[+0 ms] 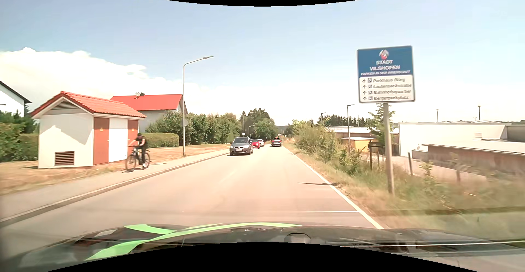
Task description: Follow the waypoints while adhering to traffic rules and regulations
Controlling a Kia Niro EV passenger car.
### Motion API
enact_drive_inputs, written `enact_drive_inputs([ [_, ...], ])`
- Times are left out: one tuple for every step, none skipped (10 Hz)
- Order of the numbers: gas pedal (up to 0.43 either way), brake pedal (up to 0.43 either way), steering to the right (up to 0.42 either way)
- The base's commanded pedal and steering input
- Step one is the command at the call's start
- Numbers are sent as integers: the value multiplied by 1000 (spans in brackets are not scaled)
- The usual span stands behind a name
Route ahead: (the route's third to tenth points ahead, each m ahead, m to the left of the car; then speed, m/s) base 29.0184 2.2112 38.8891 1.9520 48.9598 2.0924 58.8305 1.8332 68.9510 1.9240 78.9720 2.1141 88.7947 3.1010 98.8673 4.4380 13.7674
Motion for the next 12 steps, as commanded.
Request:
enact_drive_inputs([
  [67, 0, -2],
  [79, 0, -2],
  [79, 0, -2],
  [79, 0, -1],
  [67, 0, -1],
  [59, 0, -1],
  [59, 0, -1],
  [47, 0, -1],
  [47, 0, -1],
  [28, 0, -1],
  [20, 0, -1],
  [20, 0, -1],
])
